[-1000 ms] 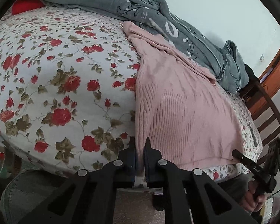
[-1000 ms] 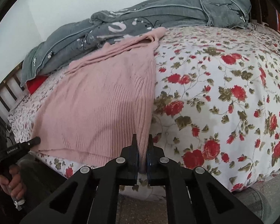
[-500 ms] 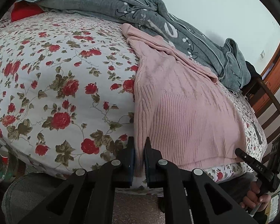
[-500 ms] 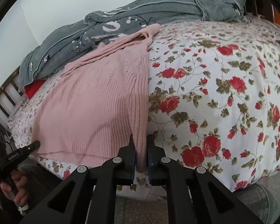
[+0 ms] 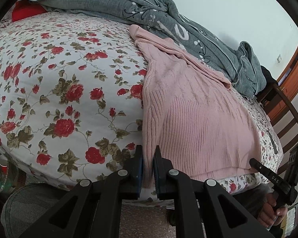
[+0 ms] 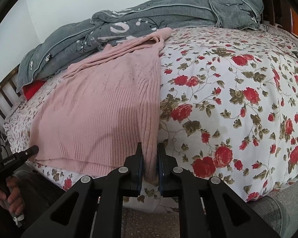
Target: Fold small clothes
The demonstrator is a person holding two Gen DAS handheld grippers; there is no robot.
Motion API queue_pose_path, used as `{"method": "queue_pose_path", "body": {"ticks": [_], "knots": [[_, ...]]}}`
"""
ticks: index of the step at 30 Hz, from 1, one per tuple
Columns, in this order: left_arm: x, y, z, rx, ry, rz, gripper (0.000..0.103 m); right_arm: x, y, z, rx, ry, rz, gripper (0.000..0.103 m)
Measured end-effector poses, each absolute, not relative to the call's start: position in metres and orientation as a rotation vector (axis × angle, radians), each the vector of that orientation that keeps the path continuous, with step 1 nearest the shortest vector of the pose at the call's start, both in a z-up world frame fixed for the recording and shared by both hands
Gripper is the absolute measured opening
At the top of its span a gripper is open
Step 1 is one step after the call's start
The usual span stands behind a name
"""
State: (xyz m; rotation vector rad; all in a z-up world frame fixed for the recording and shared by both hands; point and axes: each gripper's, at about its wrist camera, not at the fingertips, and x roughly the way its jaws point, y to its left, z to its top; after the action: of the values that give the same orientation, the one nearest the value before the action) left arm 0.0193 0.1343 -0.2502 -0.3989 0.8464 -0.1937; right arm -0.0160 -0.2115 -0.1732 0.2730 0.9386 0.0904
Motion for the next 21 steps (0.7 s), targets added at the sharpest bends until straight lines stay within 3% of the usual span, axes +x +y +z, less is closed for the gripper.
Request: {"method": "queue_pose_path", "body": {"ticks": [21], "knots": [[0.0214,0.1319,-0.2493,-0.362,0.845,-0.19,0.01,-0.0115,-0.2132,-0.1768,0.284,0.952,0.102,0.012]]}}
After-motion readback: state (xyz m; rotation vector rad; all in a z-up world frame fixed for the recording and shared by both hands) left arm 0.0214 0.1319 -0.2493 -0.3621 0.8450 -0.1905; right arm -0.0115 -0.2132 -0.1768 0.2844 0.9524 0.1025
